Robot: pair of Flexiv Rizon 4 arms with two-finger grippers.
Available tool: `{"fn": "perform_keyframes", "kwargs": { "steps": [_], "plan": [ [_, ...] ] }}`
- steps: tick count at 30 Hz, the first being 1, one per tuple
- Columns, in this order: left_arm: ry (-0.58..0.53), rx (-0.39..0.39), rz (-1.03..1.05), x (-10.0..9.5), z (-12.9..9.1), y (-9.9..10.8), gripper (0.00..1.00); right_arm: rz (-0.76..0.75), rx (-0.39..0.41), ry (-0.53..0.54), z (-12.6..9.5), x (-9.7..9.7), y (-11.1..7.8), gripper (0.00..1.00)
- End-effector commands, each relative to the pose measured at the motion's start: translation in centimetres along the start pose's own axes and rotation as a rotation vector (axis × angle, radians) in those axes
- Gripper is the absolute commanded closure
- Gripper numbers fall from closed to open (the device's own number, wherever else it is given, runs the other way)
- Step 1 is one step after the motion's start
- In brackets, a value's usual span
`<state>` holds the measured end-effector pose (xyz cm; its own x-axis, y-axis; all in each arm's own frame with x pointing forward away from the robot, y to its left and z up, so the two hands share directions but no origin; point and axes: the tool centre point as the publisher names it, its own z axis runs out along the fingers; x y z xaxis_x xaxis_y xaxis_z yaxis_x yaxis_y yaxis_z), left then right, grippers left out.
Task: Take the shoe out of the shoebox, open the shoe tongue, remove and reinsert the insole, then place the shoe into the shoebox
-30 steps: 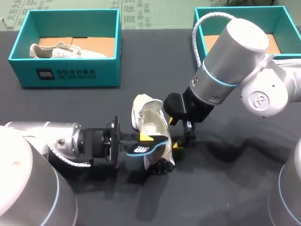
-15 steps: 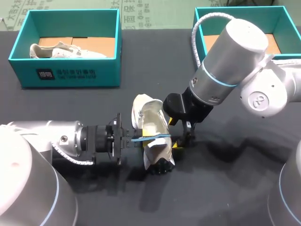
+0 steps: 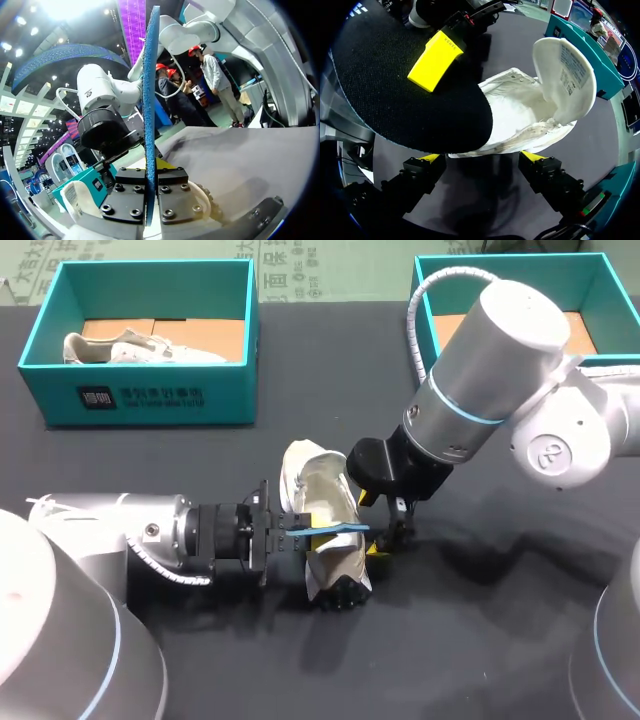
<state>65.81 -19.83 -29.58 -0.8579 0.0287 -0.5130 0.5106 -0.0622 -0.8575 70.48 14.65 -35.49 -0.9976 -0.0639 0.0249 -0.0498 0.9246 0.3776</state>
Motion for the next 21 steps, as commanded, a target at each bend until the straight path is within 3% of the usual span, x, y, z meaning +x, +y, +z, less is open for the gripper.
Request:
{"fn": "perform_keyframes", "kwargs": {
  "steps": [1, 21],
  "plan": [
    [0.009, 0.021, 0.002, 0.0, 0.5, 0.9, 1.00, 0.000, 0.001, -0.002, 0.1, 0.1, 0.0, 0.00],
    [0.023, -0.056, 0.013, 0.0, 0.0, 2.1, 1.00, 0.000, 0.001, -0.002, 0.1, 0.1, 0.0, 0.00]
  ]
}}
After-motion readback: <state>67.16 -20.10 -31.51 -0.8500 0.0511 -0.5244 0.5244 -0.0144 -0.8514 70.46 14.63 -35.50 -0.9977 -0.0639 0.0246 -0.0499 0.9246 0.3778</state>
